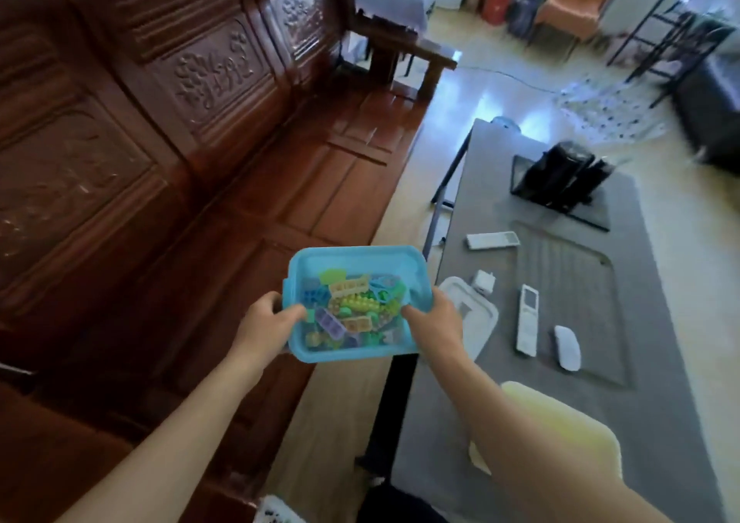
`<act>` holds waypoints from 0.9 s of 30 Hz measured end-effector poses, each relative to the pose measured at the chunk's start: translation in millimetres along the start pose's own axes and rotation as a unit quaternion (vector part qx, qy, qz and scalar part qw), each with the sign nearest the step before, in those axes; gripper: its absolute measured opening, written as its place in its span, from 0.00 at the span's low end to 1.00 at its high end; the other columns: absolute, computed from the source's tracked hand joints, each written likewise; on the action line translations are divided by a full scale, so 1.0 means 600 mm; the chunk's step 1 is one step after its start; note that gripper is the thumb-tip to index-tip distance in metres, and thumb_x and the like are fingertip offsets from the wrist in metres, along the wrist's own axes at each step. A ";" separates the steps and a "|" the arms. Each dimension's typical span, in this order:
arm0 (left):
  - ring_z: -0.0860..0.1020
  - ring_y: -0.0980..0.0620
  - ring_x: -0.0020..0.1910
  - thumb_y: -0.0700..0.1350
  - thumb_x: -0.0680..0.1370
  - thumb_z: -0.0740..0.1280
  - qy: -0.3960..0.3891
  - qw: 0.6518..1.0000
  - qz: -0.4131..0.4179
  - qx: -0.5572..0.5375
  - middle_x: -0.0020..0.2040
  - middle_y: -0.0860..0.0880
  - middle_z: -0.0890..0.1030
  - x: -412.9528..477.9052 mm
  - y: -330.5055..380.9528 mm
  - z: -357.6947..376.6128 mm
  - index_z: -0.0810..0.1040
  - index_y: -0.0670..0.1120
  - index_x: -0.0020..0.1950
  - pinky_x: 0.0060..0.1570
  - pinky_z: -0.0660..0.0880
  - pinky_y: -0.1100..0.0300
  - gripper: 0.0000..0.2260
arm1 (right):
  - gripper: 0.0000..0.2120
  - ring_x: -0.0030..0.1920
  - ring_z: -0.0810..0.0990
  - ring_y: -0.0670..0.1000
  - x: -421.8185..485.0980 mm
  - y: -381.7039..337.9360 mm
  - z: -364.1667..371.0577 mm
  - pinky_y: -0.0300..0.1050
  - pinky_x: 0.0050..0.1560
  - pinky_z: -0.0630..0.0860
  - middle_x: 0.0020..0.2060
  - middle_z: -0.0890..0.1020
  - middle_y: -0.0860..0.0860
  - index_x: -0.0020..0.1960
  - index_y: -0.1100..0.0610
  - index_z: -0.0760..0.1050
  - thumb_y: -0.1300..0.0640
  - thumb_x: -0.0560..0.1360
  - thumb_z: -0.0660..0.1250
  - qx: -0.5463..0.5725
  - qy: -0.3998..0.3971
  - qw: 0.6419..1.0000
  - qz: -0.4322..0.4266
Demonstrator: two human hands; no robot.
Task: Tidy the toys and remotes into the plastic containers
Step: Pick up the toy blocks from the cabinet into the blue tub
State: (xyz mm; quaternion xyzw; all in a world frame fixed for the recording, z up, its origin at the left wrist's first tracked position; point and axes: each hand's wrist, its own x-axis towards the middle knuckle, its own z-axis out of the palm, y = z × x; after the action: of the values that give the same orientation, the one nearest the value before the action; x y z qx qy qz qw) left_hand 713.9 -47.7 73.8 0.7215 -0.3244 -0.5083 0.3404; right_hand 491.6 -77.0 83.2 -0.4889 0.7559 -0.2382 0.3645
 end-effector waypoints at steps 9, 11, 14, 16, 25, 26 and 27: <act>0.80 0.45 0.39 0.50 0.75 0.69 -0.115 0.978 0.115 0.133 0.38 0.46 0.81 -0.021 0.093 0.296 0.76 0.45 0.39 0.40 0.76 0.50 0.10 | 0.06 0.41 0.79 0.51 0.015 0.168 -0.247 0.43 0.40 0.72 0.38 0.80 0.47 0.45 0.50 0.74 0.60 0.71 0.67 0.055 0.147 0.985 0.077; 0.79 0.45 0.37 0.49 0.75 0.69 -0.148 0.972 0.119 0.139 0.40 0.44 0.82 -0.037 0.096 0.381 0.75 0.44 0.40 0.39 0.76 0.52 0.10 | 0.03 0.43 0.80 0.53 0.023 0.227 -0.302 0.45 0.41 0.73 0.39 0.81 0.49 0.45 0.53 0.75 0.59 0.72 0.67 0.072 0.174 0.977 0.103; 0.81 0.47 0.42 0.50 0.77 0.67 -0.183 0.962 0.122 0.160 0.45 0.46 0.81 -0.062 0.089 0.502 0.74 0.48 0.46 0.46 0.78 0.50 0.07 | 0.05 0.41 0.79 0.55 0.037 0.320 -0.375 0.50 0.42 0.74 0.39 0.81 0.53 0.45 0.57 0.76 0.56 0.75 0.65 0.091 0.207 0.966 0.128; 0.81 0.48 0.44 0.52 0.78 0.64 -0.198 0.954 0.118 0.192 0.46 0.50 0.81 -0.080 0.077 0.595 0.72 0.50 0.50 0.49 0.79 0.47 0.07 | 0.09 0.37 0.78 0.54 0.054 0.391 -0.429 0.49 0.38 0.73 0.35 0.80 0.52 0.41 0.57 0.75 0.55 0.76 0.62 0.093 0.218 0.959 0.158; 0.77 0.48 0.48 0.46 0.79 0.63 -0.267 0.908 0.054 0.317 0.50 0.50 0.78 -0.149 0.013 0.953 0.71 0.50 0.52 0.51 0.76 0.52 0.04 | 0.12 0.34 0.74 0.52 0.107 0.695 -0.612 0.45 0.32 0.66 0.32 0.76 0.51 0.38 0.58 0.73 0.55 0.78 0.61 0.064 0.209 0.934 0.284; 0.77 0.49 0.49 0.45 0.78 0.62 -0.280 0.898 0.047 0.336 0.51 0.49 0.78 -0.156 0.005 0.973 0.71 0.49 0.53 0.51 0.76 0.52 0.04 | 0.12 0.34 0.74 0.52 0.106 0.718 -0.622 0.44 0.31 0.65 0.32 0.76 0.50 0.38 0.57 0.72 0.55 0.78 0.61 0.055 0.203 0.932 0.295; 0.78 0.48 0.50 0.45 0.78 0.62 -0.294 0.887 0.033 0.355 0.52 0.48 0.79 -0.162 -0.005 0.997 0.72 0.48 0.54 0.51 0.76 0.52 0.06 | 0.12 0.33 0.73 0.51 0.109 0.746 -0.633 0.43 0.29 0.64 0.31 0.75 0.50 0.37 0.57 0.72 0.55 0.78 0.61 0.044 0.196 0.931 0.306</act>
State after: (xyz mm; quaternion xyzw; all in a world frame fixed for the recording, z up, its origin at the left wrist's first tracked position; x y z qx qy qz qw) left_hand 116.6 -63.3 -29.3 0.6007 -0.5919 -0.5363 -0.0333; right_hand -75.7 47.6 -22.6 -0.1612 0.9139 -0.2394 0.2855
